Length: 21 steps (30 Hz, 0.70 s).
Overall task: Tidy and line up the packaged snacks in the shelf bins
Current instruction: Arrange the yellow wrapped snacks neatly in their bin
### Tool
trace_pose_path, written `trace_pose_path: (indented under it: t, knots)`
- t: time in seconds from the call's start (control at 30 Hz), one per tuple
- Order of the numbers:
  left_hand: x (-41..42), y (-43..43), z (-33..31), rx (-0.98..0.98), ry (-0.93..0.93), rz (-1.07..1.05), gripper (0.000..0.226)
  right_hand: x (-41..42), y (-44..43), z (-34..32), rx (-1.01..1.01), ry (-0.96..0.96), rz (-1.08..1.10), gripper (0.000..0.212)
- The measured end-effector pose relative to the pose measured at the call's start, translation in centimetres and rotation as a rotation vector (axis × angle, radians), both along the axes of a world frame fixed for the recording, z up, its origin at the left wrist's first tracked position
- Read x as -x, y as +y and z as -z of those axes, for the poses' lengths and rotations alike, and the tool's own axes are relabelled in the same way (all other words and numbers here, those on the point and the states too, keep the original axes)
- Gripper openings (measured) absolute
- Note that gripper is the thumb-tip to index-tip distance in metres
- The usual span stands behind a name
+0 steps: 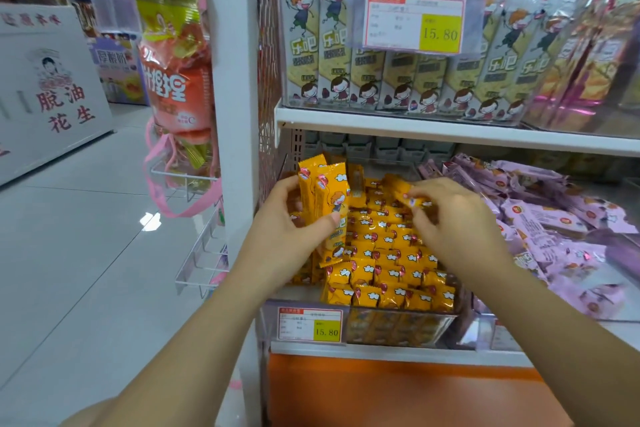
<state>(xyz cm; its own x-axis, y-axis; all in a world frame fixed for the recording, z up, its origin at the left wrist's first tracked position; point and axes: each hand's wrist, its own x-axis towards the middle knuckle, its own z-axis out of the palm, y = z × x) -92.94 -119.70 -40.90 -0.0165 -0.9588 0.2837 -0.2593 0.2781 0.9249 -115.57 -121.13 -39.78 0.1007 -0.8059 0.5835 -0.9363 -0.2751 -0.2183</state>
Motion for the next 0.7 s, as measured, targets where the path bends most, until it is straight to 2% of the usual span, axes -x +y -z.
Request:
trace_pose_path:
  t: [0.13, 0.2, 0.33, 0.47, 0.53, 0.7]
  knots:
    - [-0.7, 0.7, 0.1, 0.002, -0.145, 0.025, 0.063, -0.5, 1.9, -0.5, 0.119, -0.174, -0.160, 0.010]
    - [-1.0, 1.0, 0.1, -0.003, -0.173, 0.055, 0.071, -1.3, 2.2, -0.4, 0.113, -0.244, -0.248, 0.013]
    - [-1.7, 1.8, 0.0, -0.053, -0.278, 0.154, 0.082, -3.3, 2.0, -0.1, -0.047, -0.445, -0.328, 0.045]
    - [-2.7, 2.0, 0.8, -0.122, -0.398, 0.223, 0.071, -4.9, 1.5, -0.3, -0.206, -0.585, -0.387, 0.043]
    - [-3.1, 2.0, 1.1, -0.156, -0.454, 0.248, 0.067, -5.4, 1.0, -0.8, -0.248, -0.583, -0.436, 0.040]
    - [-2.9, 1.7, 1.6, -0.206, -0.512, 0.317, 0.065, -6.3, -0.8, -1.0, -0.353, -0.385, -0.505, 0.037]
